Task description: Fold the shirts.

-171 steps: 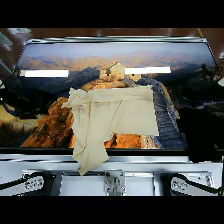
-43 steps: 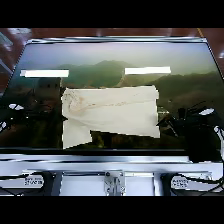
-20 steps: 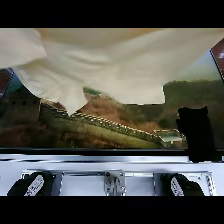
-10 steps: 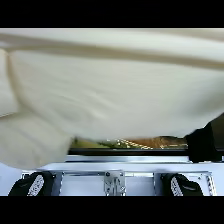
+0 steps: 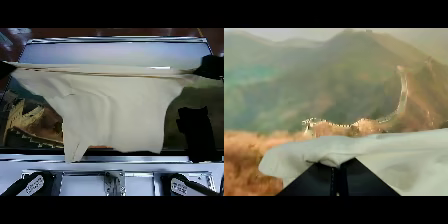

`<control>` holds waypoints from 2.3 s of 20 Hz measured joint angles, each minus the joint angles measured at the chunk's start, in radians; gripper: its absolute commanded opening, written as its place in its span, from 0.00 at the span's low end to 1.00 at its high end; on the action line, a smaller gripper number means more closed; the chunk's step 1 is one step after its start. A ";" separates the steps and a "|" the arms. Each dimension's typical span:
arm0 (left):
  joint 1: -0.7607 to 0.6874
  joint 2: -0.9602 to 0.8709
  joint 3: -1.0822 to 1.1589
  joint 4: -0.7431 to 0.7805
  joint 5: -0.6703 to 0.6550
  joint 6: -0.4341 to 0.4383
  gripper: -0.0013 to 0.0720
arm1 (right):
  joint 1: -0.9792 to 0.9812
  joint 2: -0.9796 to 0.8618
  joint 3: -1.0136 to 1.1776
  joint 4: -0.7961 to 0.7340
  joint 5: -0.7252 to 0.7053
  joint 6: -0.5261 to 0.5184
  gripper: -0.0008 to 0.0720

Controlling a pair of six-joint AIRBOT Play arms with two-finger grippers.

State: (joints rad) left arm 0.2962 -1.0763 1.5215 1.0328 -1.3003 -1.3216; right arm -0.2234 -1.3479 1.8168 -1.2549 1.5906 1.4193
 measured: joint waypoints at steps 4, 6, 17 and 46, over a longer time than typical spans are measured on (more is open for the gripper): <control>-0.032 -0.269 -0.035 -0.071 0.161 0.020 0.07 | 0.067 -0.308 0.000 -0.013 -0.163 0.016 0.10; -0.050 -0.384 -0.040 -0.159 0.249 0.066 0.07 | 0.093 -0.413 0.000 -0.023 -0.257 0.040 0.10; -0.066 -0.650 0.009 -0.322 0.177 0.116 0.56 | 0.096 -0.497 0.023 0.044 -0.328 0.149 0.93; 0.068 -0.621 -0.472 -0.140 0.074 0.198 0.07 | -0.057 -0.251 -0.593 0.079 -0.023 0.061 0.90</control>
State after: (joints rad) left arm 0.3637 -1.6978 1.0492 0.8932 -1.2263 -1.1233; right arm -0.2802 -1.5990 1.2236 -1.1755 1.5677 1.4807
